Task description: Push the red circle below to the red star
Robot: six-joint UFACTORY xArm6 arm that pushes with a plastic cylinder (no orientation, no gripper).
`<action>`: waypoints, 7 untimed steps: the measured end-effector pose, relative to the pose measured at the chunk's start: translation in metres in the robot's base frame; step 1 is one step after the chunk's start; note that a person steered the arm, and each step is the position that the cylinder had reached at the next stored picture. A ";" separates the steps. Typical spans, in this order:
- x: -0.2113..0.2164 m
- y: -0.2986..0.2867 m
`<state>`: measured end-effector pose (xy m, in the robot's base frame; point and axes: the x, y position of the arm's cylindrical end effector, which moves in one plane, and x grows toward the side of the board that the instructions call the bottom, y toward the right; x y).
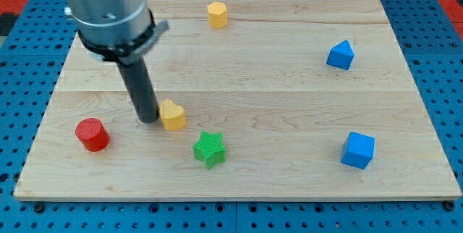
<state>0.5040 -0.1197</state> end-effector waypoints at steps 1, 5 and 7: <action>0.054 -0.020; 0.029 -0.091; 0.019 -0.051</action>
<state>0.5228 -0.1702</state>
